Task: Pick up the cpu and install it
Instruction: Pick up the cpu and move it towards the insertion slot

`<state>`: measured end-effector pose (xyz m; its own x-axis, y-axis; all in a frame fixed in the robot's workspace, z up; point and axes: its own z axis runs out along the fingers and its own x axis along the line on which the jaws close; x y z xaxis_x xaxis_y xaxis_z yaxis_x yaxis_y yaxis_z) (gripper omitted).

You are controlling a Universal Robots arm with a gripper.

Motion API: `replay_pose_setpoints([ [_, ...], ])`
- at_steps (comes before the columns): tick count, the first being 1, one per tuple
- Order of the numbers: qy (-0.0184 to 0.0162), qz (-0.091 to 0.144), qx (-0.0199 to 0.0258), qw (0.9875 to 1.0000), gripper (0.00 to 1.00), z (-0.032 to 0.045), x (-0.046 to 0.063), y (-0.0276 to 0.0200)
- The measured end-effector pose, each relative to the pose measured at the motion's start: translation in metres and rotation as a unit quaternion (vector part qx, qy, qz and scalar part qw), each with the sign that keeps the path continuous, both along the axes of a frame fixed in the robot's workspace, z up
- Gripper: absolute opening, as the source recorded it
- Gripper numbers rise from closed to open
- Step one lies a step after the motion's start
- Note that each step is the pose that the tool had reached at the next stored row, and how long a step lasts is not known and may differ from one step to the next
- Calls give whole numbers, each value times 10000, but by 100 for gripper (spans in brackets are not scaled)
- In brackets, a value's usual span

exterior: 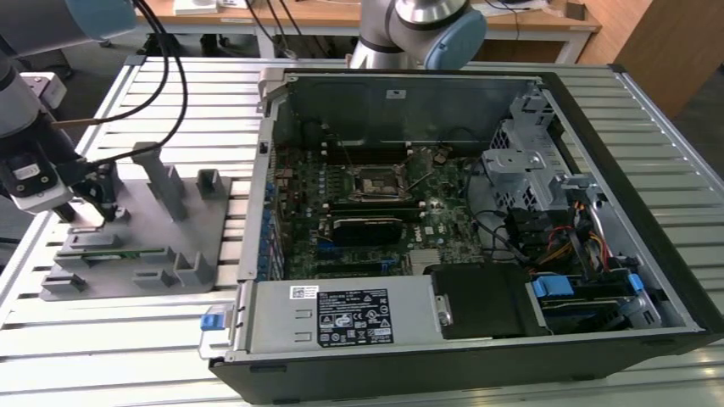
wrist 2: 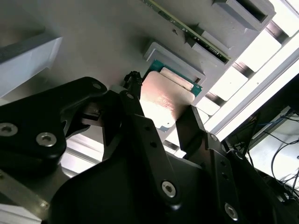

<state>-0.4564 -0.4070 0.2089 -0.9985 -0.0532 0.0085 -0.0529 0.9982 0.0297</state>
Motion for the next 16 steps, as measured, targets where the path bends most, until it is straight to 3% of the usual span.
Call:
replay_pose_setpoints([
  [16, 1, 0, 0, 10000, 55, 82, 0, 0],
])
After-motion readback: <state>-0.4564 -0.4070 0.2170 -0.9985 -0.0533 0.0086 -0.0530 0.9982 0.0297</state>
